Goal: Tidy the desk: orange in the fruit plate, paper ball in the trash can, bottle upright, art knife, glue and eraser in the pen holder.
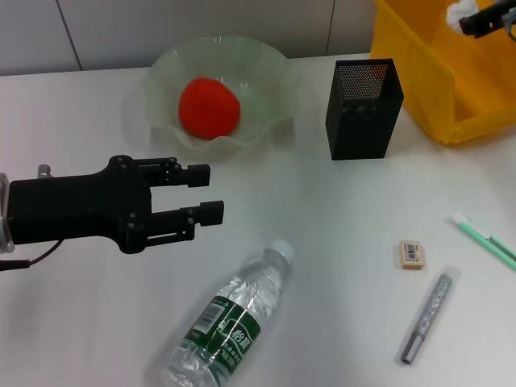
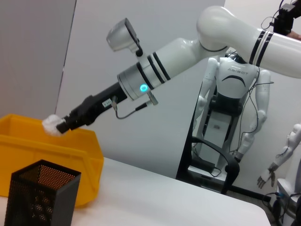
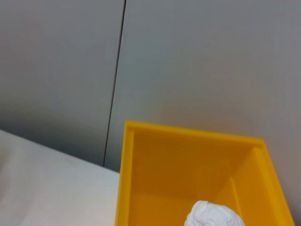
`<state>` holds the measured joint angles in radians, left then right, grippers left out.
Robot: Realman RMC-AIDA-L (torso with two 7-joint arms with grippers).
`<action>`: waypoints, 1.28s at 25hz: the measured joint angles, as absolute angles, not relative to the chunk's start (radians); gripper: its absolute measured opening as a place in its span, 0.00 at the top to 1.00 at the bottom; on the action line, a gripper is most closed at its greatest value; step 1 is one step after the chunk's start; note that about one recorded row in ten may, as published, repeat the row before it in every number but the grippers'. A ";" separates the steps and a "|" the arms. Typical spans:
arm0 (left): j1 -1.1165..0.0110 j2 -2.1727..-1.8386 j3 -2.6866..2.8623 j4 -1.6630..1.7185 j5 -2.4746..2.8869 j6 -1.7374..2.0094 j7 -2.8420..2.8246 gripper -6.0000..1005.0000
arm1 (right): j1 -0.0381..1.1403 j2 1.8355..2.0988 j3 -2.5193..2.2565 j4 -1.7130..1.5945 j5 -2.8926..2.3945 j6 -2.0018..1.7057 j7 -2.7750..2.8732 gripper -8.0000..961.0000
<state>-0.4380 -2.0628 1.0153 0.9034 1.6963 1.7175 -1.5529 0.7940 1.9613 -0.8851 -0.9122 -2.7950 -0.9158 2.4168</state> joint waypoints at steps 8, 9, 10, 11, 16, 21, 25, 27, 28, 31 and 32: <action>-0.436 -2.062 1.018 0.899 1.701 1.724 -1.545 0.43 | 0.801 1.961 -0.885 -0.841 -2.795 -0.893 2.399 0.76; -0.436 -2.062 1.018 0.899 1.701 1.725 -1.545 0.43 | 0.801 1.961 -0.885 -0.840 -2.795 -0.896 2.399 0.76; -0.435 -2.062 1.018 0.899 1.701 1.725 -1.545 0.43 | 0.802 1.962 -0.885 -0.840 -2.795 -0.899 2.399 0.76; -0.434 -2.062 1.017 0.899 1.701 1.725 -1.545 0.43 | 0.802 1.962 -0.885 -0.839 -2.795 -0.905 2.399 0.76; -0.432 -2.061 1.016 0.899 1.699 1.726 -1.553 0.43 | 0.805 1.962 -0.883 -0.849 -2.795 -0.939 2.418 0.76; -0.432 -2.060 1.015 0.899 1.703 1.727 -1.558 0.43 | 0.816 1.954 -0.876 -0.850 -2.839 -0.970 2.444 0.70; -0.432 -2.059 1.015 0.906 1.703 1.733 -1.568 0.43 | 0.820 1.956 -0.876 -0.884 -2.908 -0.971 2.475 0.58; -0.432 -2.058 1.015 0.907 1.703 1.737 -1.570 0.43 | 0.821 1.957 -0.874 -0.896 -2.912 -0.971 2.481 0.51; -0.432 -2.058 1.015 0.906 1.704 1.740 -1.572 0.43 | 0.821 1.956 -0.874 -0.899 -2.912 -0.971 2.484 0.47; -0.431 -2.057 1.015 0.904 1.704 1.742 -1.580 0.42 | 0.819 1.956 -0.873 -0.909 -2.911 -0.969 2.493 0.38; -0.429 -2.057 1.015 0.904 1.704 1.743 -1.583 0.42 | 0.817 1.957 -0.873 -0.915 -2.911 -0.970 2.495 0.37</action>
<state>-0.4289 -2.0568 1.0154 0.9043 1.7041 1.7430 -1.5832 0.8169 1.9575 -0.8734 -0.9149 -2.9110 -0.9699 2.4951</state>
